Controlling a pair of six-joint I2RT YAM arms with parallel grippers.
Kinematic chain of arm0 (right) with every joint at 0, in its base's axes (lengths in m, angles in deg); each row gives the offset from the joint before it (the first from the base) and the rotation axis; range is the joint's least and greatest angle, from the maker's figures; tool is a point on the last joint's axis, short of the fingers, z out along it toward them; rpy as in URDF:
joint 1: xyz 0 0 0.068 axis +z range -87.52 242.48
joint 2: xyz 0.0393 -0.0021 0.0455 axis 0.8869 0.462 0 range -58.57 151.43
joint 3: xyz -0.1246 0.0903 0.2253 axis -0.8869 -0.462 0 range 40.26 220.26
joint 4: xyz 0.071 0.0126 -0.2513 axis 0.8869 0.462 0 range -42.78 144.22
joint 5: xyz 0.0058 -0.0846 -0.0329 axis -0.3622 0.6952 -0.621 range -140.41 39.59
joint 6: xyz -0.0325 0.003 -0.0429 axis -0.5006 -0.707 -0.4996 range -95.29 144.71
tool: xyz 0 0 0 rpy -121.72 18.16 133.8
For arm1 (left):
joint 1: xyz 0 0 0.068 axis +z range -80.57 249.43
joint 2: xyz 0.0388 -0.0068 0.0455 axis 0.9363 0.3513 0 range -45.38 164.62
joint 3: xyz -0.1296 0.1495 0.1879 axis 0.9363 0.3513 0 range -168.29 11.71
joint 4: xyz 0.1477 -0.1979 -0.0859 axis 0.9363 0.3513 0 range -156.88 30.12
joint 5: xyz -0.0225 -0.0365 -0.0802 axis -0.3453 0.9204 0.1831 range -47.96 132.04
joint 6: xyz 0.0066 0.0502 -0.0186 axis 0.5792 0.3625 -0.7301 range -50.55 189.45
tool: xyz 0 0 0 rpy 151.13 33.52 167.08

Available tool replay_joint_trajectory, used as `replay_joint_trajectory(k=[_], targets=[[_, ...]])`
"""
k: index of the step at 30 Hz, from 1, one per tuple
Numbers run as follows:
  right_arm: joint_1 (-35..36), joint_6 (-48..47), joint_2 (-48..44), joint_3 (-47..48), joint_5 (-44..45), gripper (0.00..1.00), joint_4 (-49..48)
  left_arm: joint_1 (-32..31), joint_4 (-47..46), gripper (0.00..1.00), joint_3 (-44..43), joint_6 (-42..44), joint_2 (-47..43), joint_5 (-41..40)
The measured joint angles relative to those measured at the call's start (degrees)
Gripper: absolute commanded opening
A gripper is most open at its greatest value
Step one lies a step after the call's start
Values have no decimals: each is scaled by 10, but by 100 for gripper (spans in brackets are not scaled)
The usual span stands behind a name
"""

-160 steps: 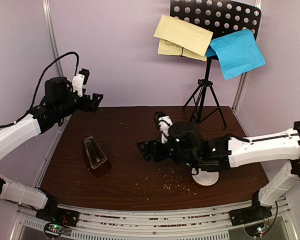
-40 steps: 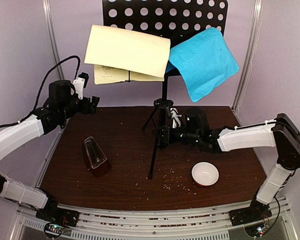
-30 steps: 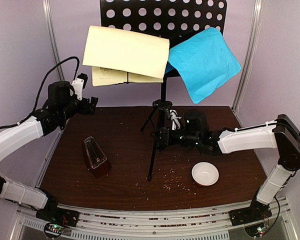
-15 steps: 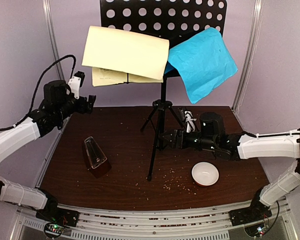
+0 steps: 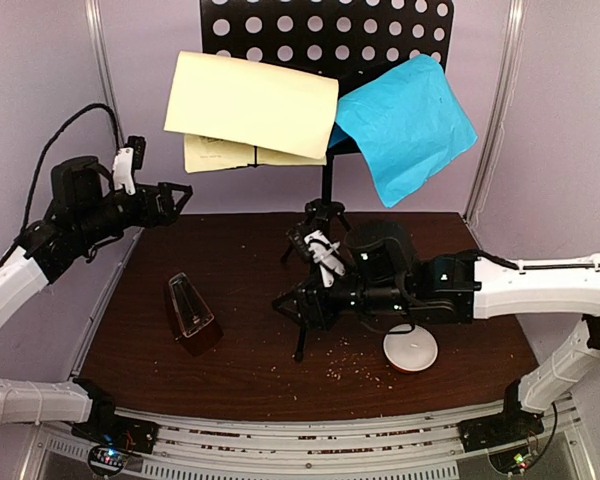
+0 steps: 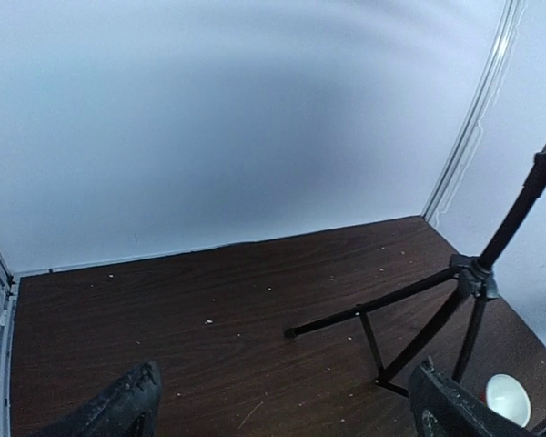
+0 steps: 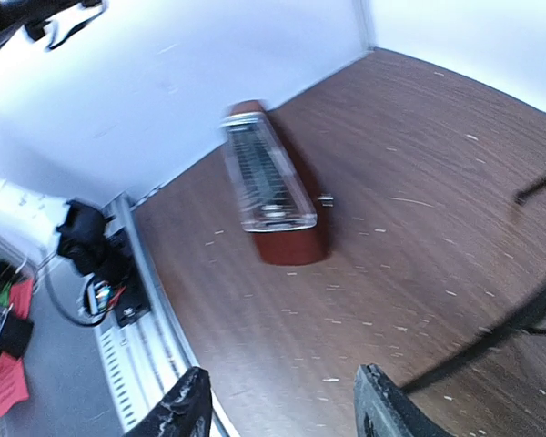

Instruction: Pack up the instrument practice props

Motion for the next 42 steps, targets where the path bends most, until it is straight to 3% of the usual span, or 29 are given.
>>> replay_joint_trajectory(k=[5,9,14,21,33,42], targets=[[70,-19,35,71,1,56,16,0,26,95,3,-16,-70,35],[77,-28,29,94,19,61,12,1,54,86,-32,25,-90,101],[71,-37,-7,88,56,63,-7,1,84,86,-146,89,-38,221],[69,-27,-57,40,81,65,-57,1,99,88,-249,139,29,303],[68,-5,-76,-1,94,66,-81,-68,112,88,-426,180,171,296],[68,-4,-83,22,96,64,-90,-80,88,92,-522,156,204,250]])
